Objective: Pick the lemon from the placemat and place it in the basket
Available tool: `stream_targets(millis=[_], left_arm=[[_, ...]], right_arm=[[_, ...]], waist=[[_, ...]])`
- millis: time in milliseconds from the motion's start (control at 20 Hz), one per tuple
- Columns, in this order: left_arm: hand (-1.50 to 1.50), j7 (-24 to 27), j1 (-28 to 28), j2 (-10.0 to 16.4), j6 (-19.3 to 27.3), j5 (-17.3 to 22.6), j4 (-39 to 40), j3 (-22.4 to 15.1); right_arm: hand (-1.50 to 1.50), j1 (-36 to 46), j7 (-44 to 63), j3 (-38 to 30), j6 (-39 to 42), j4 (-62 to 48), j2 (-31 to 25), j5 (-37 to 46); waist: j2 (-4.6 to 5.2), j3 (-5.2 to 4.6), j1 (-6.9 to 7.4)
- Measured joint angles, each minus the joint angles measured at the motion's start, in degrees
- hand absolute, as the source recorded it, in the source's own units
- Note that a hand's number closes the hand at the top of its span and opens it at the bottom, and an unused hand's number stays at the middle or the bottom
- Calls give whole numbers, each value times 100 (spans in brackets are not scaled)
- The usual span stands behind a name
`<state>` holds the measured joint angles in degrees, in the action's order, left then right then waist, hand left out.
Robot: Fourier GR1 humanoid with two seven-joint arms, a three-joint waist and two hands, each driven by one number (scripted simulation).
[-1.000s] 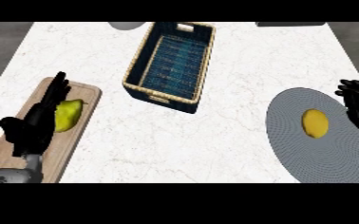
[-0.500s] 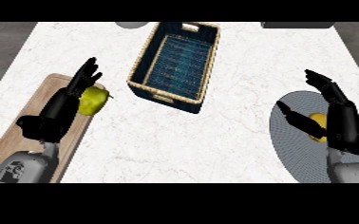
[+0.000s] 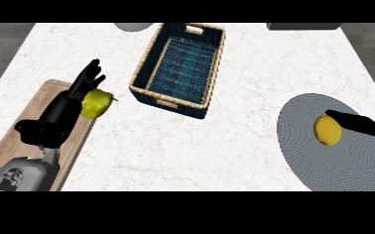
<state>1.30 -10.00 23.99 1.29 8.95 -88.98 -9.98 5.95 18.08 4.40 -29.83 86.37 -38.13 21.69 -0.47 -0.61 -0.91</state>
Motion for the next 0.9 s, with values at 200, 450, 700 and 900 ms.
stream_targets(millis=[200,450,700,900], left_arm=[[0,5,21,25,-26,1,13,32],[0,46,59,-12,-35,-23,38,38],[0,22,14,-63,-68,-42,49,103],[0,49,117,-73,-211,-38,-6,219]], right_arm=[[-150,11,1213,161,1255,325,-814,56],[-150,130,2627,195,2870,1311,-1422,-753],[-150,16,3768,-341,3819,2475,-1875,-1822],[-150,-454,4004,-933,4012,3106,-1928,-2195]], waist=[[-6,-5,-7],[-14,16,-42],[-5,38,-61],[9,49,-28]])
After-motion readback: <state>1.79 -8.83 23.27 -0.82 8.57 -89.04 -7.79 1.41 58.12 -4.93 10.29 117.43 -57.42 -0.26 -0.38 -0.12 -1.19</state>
